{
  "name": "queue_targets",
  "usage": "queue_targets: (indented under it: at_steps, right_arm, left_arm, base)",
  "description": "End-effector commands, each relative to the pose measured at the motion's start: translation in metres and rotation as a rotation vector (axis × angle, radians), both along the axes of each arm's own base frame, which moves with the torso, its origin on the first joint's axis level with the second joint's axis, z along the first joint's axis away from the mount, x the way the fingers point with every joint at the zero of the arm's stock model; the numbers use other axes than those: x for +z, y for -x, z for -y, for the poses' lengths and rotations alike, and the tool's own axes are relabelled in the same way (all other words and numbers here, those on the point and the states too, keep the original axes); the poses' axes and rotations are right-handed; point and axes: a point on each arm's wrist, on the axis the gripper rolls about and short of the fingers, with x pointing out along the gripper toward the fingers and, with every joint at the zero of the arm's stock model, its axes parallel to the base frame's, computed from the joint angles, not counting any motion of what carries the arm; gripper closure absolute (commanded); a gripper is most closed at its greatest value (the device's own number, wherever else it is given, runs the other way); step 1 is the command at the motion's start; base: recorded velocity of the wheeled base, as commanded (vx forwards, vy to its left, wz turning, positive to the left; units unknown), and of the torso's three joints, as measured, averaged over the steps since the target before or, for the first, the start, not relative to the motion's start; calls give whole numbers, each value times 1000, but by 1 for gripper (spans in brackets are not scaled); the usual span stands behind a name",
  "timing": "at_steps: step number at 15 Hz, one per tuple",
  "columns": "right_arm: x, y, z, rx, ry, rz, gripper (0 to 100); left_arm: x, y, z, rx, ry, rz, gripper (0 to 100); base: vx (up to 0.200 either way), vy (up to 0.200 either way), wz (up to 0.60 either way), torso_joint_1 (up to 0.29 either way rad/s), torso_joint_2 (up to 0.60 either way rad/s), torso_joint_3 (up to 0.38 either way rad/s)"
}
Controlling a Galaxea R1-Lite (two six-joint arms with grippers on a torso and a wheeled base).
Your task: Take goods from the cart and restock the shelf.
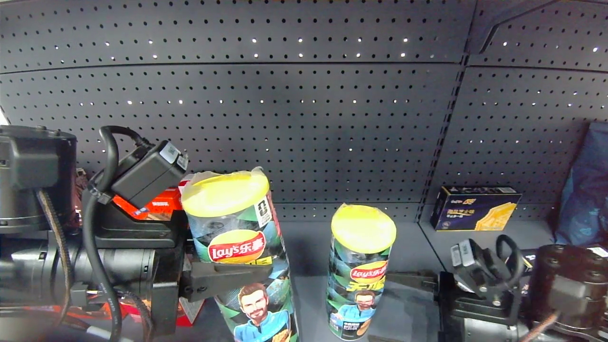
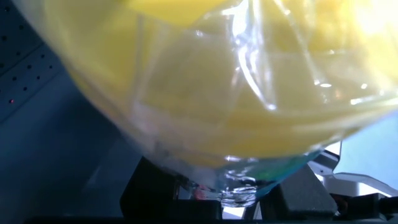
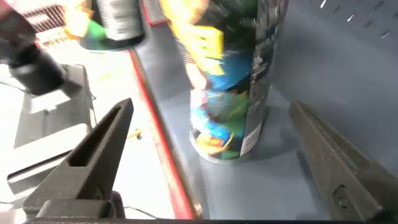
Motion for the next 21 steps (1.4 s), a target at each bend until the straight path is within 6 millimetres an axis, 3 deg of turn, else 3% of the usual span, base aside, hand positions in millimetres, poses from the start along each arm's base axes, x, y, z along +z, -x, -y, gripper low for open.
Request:
queue_targets:
  at_steps: [1, 4, 5, 10, 16, 18, 21]
  right_arm:
    - [30, 31, 30, -28, -91, 125, 0]
    - [52, 40, 52, -132, -151, 223, 0]
    - [63, 51, 69, -256, -169, 266, 0]
    - [71, 73, 114, -617, -186, 388, 0]
    - [39, 112, 134, -866, -147, 390, 0]
    - [17, 136, 137, -992, -123, 276, 0]
    - [-10, 169, 138, -1034, -116, 246, 0]
  left_arm:
    - [1, -1, 1, -1, 2, 4, 100]
    - [1, 0, 0, -1, 2, 3, 100]
    - [1, 0, 0, 1, 1, 2, 100]
    - [3, -1, 0, 1, 5, 10, 100]
    - [5, -4, -4, 29, 6, 17, 100]
    - [4, -4, -5, 30, 5, 17, 100]
    - [6, -2, -6, 32, 9, 25, 100]
  base:
    - [0, 0, 0, 0, 0, 0]
    - [0, 0, 0, 0, 0, 0]
    - [0, 0, 0, 0, 0, 0]
    - [0, 0, 0, 0, 0, 0]
    - [0, 0, 0, 0, 0, 0]
    - [0, 0, 0, 0, 0, 0]
    - [0, 0, 0, 0, 0, 0]
